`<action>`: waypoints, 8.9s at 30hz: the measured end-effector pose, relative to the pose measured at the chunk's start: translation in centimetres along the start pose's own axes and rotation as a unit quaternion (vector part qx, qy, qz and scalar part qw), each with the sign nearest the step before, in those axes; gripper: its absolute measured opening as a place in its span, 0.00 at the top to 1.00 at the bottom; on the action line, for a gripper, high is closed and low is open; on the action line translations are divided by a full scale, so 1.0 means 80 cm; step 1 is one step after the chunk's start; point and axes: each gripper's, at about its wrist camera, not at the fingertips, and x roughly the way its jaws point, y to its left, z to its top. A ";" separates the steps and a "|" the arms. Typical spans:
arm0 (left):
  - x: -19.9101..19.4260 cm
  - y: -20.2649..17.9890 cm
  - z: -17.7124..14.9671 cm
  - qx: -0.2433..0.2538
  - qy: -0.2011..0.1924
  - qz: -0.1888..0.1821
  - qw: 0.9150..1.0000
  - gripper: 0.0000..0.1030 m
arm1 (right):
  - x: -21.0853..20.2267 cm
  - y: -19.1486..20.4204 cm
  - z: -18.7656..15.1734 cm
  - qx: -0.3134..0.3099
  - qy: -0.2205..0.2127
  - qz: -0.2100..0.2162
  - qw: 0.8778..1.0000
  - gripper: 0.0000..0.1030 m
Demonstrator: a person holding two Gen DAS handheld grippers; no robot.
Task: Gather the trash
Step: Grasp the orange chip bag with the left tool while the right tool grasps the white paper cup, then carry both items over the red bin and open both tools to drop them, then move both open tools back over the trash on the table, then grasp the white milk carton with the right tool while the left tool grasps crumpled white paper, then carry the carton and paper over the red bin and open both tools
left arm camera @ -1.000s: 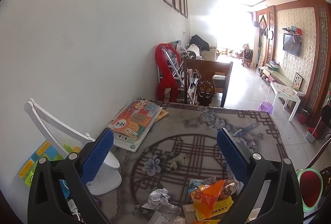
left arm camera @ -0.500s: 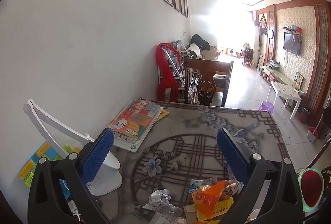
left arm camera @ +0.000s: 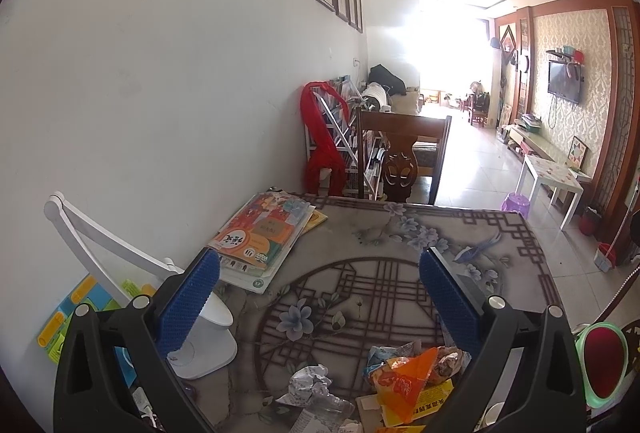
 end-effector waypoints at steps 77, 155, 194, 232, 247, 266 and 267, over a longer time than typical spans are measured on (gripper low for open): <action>0.021 -0.273 -0.165 0.139 0.168 -0.315 0.924 0.97 | 0.106 -0.339 -0.245 0.158 0.243 -0.052 0.956 0.48; 0.178 0.017 -0.206 0.043 0.252 -0.134 0.957 0.22 | 0.071 -0.075 -0.247 0.090 0.249 -0.022 0.964 0.08; 0.238 0.033 -0.227 0.003 0.327 -0.163 0.931 0.23 | 0.250 -0.010 -0.281 0.144 0.389 0.062 0.908 0.57; 0.145 -0.002 -0.142 0.035 0.177 -0.192 0.965 0.49 | 0.113 -0.058 -0.194 0.137 0.223 0.039 0.964 0.63; 0.099 -0.091 -0.131 0.080 0.160 -0.255 0.950 0.49 | 0.065 -0.122 -0.190 0.161 0.183 0.000 0.970 0.63; 0.056 -0.234 -0.143 0.080 0.160 -0.284 0.942 0.49 | 0.051 -0.254 -0.192 0.152 0.188 -0.030 0.970 0.63; 0.050 -0.246 -0.143 0.081 0.157 -0.285 0.942 0.49 | 0.050 -0.265 -0.191 0.152 0.186 -0.032 0.970 0.63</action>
